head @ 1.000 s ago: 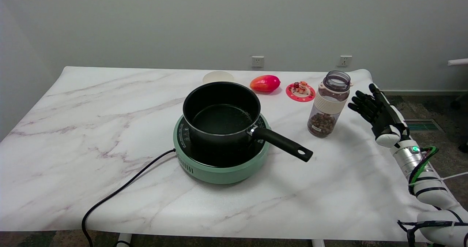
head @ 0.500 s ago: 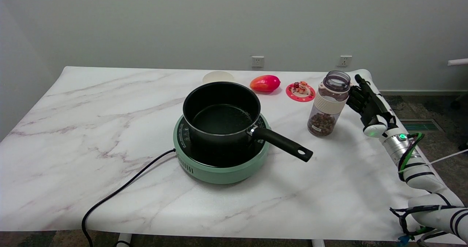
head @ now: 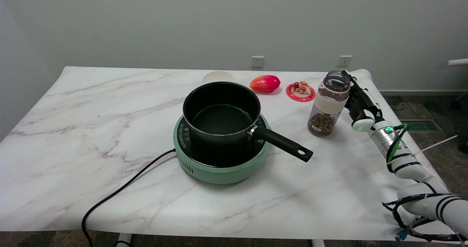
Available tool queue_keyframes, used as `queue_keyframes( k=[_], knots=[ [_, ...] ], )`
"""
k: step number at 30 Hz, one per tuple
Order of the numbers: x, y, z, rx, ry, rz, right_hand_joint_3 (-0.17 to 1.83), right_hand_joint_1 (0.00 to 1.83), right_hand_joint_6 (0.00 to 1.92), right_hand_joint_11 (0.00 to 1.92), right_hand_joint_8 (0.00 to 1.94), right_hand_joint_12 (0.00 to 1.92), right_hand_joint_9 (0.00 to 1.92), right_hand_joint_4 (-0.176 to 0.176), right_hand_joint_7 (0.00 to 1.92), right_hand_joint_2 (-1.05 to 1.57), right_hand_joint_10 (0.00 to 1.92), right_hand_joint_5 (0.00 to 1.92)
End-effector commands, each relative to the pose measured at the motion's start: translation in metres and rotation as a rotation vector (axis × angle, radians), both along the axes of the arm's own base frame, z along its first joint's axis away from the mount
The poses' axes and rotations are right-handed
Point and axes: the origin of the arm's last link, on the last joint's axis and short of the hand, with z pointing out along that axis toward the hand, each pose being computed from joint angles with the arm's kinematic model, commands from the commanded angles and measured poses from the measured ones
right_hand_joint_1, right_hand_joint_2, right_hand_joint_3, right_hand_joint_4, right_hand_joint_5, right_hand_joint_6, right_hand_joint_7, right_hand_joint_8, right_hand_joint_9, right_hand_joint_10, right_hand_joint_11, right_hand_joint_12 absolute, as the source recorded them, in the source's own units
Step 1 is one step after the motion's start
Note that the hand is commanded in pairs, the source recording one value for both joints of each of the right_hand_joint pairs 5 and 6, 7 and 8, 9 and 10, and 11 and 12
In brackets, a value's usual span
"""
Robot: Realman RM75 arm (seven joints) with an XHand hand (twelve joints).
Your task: Pick up the bottle.
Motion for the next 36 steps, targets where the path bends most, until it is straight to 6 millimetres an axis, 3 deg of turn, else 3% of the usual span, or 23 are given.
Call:
queue_keyframes(
  k=[1, 17, 21, 30, 36],
  knots=[
    [-0.0074, -0.0195, -0.0191, 0.034, -0.017, -0.016, 0.97, 1.18, 0.02, 0.39, 0.28, 0.39, 0.32, 0.0, 0.28, -1.03, 0.32, 0.02],
    [-0.0098, -0.0196, -0.0219, 0.039, -0.019, -0.022, 0.9, 1.28, 0.06, 0.31, 0.29, 0.31, 0.32, 0.0, 0.29, -1.0, 0.32, 0.06],
    [-0.0104, -0.0191, -0.0211, 0.038, -0.015, -0.025, 0.8, 1.36, 0.07, 0.25, 0.38, 0.25, 0.34, 0.0, 0.38, -0.8, 0.34, 0.07],
    [-0.0117, -0.0178, -0.0193, 0.033, -0.012, -0.029, 0.88, 1.48, 0.07, 0.12, 0.52, 0.12, 0.51, 0.0, 0.52, -0.41, 0.51, 0.07],
    [-0.012, -0.0172, -0.0177, 0.029, -0.009, -0.029, 0.82, 1.52, 0.11, 0.07, 0.6, 0.07, 0.6, 0.0, 0.6, -0.23, 0.6, 0.11]
  ],
)
